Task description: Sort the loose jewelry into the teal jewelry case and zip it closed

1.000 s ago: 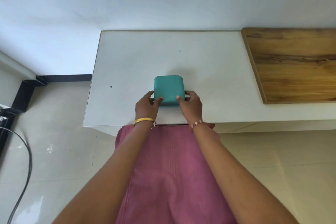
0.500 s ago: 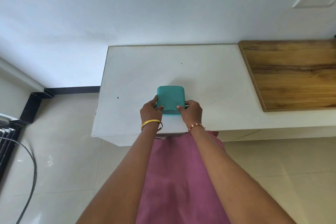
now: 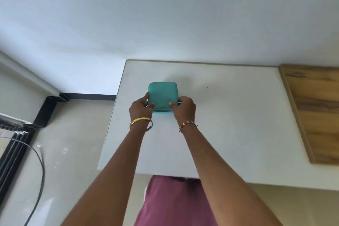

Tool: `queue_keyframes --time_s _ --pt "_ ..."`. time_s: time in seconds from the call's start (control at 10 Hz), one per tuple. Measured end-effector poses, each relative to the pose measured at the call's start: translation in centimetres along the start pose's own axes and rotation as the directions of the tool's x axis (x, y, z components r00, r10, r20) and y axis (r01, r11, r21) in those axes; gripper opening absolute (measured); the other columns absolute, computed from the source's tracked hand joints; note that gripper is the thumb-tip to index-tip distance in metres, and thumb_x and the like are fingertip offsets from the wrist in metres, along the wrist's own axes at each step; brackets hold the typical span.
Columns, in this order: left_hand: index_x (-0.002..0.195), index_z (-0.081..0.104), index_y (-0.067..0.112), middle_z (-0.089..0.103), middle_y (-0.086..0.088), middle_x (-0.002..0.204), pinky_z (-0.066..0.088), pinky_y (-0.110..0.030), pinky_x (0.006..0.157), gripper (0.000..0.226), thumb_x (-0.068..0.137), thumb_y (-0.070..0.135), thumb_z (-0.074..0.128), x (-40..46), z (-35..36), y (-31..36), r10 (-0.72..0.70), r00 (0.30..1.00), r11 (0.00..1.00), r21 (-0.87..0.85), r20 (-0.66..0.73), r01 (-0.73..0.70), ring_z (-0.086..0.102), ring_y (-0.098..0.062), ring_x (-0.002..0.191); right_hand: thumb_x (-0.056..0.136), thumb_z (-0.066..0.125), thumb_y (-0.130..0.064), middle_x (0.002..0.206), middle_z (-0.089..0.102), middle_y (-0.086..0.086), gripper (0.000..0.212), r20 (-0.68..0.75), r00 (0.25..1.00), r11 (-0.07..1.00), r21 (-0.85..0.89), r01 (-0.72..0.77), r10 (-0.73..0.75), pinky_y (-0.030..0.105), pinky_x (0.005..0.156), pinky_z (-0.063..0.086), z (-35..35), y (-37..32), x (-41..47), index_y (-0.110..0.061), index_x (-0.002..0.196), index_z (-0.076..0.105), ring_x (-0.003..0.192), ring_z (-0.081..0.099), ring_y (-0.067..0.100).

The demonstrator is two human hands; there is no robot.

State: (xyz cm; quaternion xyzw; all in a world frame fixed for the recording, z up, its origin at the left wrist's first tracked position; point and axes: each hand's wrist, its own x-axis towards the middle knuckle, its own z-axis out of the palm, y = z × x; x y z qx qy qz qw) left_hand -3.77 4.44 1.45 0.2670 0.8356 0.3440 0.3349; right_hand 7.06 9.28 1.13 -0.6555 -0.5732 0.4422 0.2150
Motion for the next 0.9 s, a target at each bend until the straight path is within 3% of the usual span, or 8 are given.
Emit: queue_keyframes --time_s 0.1,0.2,0.3,0.5,0.7,0.8,0.9 --pt "0.127 0.057 0.017 0.067 -0.017 0.111 0.045 -0.035 0.101 0.046 0.082 0.008 0.065 4.5 -2.0 -0.2 -0.027 0.999 0.999 -0.033 -0.017 0.027 0.062 -0.029 0.106 0.083 0.066 -0.012 0.103 0.067 0.019 0.024 0.024 0.999 0.999 0.019 0.028 -0.028 0.023 0.068 0.036 2.6 -2.1 1.9 0.005 0.099 0.063 0.096 0.061 0.033" --pt "0.123 0.060 0.019 0.068 -0.017 0.108 0.048 -0.043 0.097 0.045 0.080 0.006 0.067 8.2 -3.2 -1.1 -0.082 0.997 0.990 -0.113 -0.011 0.081 0.064 -0.030 0.103 0.084 0.065 -0.014 0.105 0.067 0.019 0.025 0.032 0.998 0.999 0.029 0.045 -0.046 0.029 0.074 0.043 4.7 -3.4 3.2 0.005 0.101 0.061 0.096 0.060 0.034" --pt "0.123 0.060 0.018 0.068 -0.016 0.107 0.048 -0.042 0.098 0.044 0.081 0.004 0.066 9.4 -3.5 -1.5 -0.088 0.996 0.984 -0.159 -0.019 0.084 0.064 -0.029 0.103 0.084 0.065 -0.015 0.106 0.066 0.019 0.026 0.025 0.998 0.998 0.028 0.051 -0.052 0.031 0.078 0.045 5.6 -3.8 4.0 0.004 0.101 0.061 0.089 0.058 0.032" --pt "0.125 0.058 0.018 0.068 -0.016 0.110 0.048 -0.042 0.099 0.045 0.083 0.006 0.065 9.5 -3.3 -2.0 -0.057 0.998 0.984 -0.167 -0.014 0.054 0.063 -0.029 0.103 0.085 0.065 -0.017 0.106 0.067 0.018 0.027 0.022 0.998 0.997 0.041 0.060 -0.061 0.022 0.069 0.035 5.8 -3.5 3.8 0.003 0.103 0.062 0.096 0.060 0.033" --pt "0.128 0.055 0.016 0.067 -0.016 0.111 0.047 -0.040 0.099 0.045 0.085 0.007 0.063 9.3 -3.1 -1.7 -0.002 1.000 0.991 -0.130 -0.030 -0.002 0.063 -0.028 0.099 0.083 0.067 -0.017 0.097 0.068 0.018 0.025 0.000 0.995 0.994 0.040 0.104 -0.104 0.023 0.067 0.036 5.7 -3.2 4.0 0.004 0.096 0.063 0.087 0.060 0.033" --pt "0.134 0.049 0.015 0.064 -0.015 0.118 0.042 -0.028 0.096 0.046 0.089 0.009 0.057 8.4 -2.9 -0.6 0.057 0.997 0.994 0.100 -0.057 -0.051 0.059 -0.029 0.107 0.083 0.066 -0.020 0.094 0.068 0.018 0.026 0.053 0.992 0.994 0.000 0.112 -0.112 0.025 0.065 0.037 5.6 -3.2 4.1 0.004 0.095 0.063 0.084 0.060 0.032" --pt "0.136 0.042 0.008 0.056 -0.020 0.126 0.040 -0.034 0.094 0.046 0.090 0.003 0.047 7.6 -2.8 0.2 0.149 0.987 0.925 0.361 -0.067 -0.116 0.051 -0.035 0.117 0.088 0.060 -0.026 0.100 0.066 0.019 0.032 0.106 0.978 0.973 -0.133 0.191 -0.177 0.033 0.073 0.044 5.0 -2.7 3.5 0.002 0.104 0.062 0.094 0.058 0.034"
